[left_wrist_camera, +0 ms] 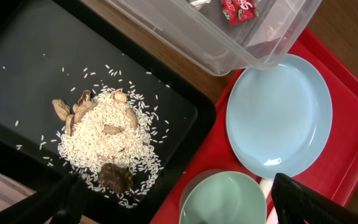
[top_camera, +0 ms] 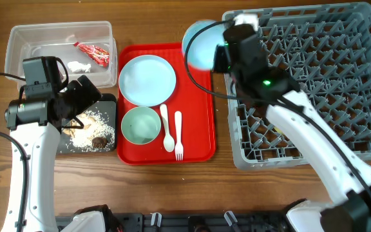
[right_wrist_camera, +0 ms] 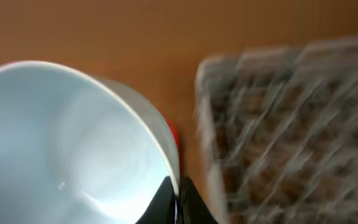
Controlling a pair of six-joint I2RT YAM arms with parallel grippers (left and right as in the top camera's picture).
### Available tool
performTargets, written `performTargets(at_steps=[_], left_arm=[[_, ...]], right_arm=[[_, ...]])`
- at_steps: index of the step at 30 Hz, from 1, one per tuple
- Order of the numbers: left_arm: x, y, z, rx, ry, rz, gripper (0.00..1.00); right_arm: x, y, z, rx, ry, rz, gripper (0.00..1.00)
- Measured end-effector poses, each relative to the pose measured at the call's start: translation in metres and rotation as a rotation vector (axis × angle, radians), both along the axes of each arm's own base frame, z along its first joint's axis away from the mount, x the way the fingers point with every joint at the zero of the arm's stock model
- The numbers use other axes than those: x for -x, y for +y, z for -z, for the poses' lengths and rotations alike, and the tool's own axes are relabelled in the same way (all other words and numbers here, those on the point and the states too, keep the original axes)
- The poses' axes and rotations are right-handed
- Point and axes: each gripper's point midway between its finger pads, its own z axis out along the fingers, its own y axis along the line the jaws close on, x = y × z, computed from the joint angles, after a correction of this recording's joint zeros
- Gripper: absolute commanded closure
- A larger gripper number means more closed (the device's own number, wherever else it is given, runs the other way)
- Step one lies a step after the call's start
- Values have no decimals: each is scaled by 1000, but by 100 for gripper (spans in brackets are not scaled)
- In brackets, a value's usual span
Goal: Sort waste into correct bins and load items into the dishwasher rack
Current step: 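Carry the blue bowl to the rack's back row and release it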
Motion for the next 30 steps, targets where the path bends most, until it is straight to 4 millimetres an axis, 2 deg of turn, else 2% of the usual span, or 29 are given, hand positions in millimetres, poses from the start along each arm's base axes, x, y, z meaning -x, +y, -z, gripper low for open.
performTargets(at_steps=[2, 5, 7, 9, 15, 18, 20, 25, 30], left_arm=[[0, 0, 0, 0, 0, 0, 3], [0, 0, 0, 0, 0, 0, 3], [0, 0, 0, 0, 0, 0, 4], [0, 0, 0, 0, 0, 0, 3], [0, 0, 0, 0, -2, 0, 3], [-1, 0, 0, 0, -3, 0, 3], [-1, 0, 0, -1, -4, 0, 4], [-1, 0, 0, -1, -4, 0, 3], [-1, 0, 0, -1, -4, 0, 3]], right_arm=[[-14, -25, -23, 141, -109, 59, 96], [-24, -70, -47, 326, -193, 209, 96], [-24, -93, -54, 416, -199, 290, 96], [-22, -109, -52, 481, -177, 336, 96], [-20, -121, -51, 545, -156, 378, 96], [-27, -131, -52, 567, -163, 406, 96], [-34, -137, -39, 618, -129, 405, 96], [-48, -135, -8, 688, -68, 384, 96], [-50, -134, -1, 706, -54, 376, 96]])
